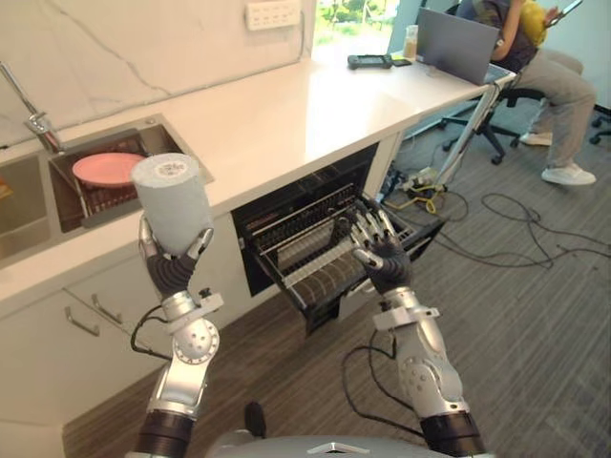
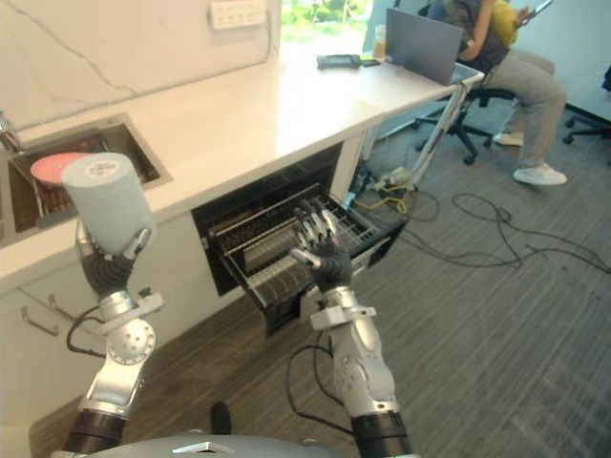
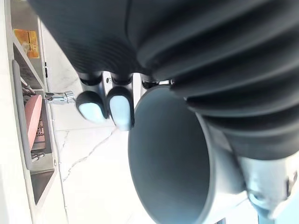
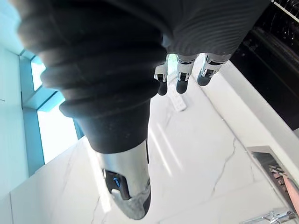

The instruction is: Walk over to the sink, pick up the cup, carry it to the dishwasher, place the cup inside the dishwasher, then close the dishwasher door

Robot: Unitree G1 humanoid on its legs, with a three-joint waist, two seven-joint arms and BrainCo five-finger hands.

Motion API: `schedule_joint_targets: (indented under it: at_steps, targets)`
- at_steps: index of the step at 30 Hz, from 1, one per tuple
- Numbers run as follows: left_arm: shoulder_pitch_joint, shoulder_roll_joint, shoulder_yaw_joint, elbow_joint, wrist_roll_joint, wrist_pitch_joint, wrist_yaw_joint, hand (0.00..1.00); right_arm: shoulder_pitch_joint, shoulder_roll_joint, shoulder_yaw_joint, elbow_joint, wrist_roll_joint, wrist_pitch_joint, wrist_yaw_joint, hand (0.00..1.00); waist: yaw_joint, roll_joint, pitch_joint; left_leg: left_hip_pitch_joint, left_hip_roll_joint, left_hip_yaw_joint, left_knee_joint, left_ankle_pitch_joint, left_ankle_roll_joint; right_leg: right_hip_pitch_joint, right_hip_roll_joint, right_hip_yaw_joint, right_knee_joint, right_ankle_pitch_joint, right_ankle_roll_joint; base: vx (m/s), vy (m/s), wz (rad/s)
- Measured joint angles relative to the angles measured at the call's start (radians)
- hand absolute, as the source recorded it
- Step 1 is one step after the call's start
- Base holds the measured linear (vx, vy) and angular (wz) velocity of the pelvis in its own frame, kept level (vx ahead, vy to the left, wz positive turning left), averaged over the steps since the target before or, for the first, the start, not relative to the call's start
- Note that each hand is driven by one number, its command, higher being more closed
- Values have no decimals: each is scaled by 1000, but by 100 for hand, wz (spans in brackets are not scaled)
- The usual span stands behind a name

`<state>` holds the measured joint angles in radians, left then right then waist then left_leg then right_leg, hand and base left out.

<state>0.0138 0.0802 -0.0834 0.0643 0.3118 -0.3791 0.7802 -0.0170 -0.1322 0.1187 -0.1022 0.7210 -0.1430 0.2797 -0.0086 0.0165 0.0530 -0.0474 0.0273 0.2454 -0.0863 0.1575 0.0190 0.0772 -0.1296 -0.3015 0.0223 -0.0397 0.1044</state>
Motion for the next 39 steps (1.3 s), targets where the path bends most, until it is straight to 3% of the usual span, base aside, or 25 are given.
schedule_joint_targets:
  at_steps: [9, 19, 24, 39]
  targets:
    - [-36, 28, 4, 66, 23, 9, 22, 100, -25, -5, 58, 4, 27, -1, -14, 0, -5, 4, -1, 17, 14, 38, -1, -7, -10, -7, 11, 44, 1, 8, -14, -5, 4, -15]
    - [-33, 15, -46, 126, 25, 10, 21, 100, -23, 5, 105, 4, 17, 27, -116, 0, 6, 17, -10, 23, 15, 28, -1, -3, -10, 3, 12, 36, 2, 10, -16, 1, 7, 1]
    - [-33, 6, -57, 148, 26, 10, 18, 100, -23, 2, 104, 2, 17, 63, -117, 0, 4, 21, -12, 26, 16, 26, -1, -2, -11, 8, 12, 34, 1, 9, -15, 0, 0, 0]
    - [-31, -8, -128, 190, 66, 24, -4, 100, -58, 8, 87, -47, 19, 83, -117, 0, 9, 21, -18, 14, 15, 6, -1, 3, -11, 8, 14, 13, -2, 8, -14, 11, 5, 4]
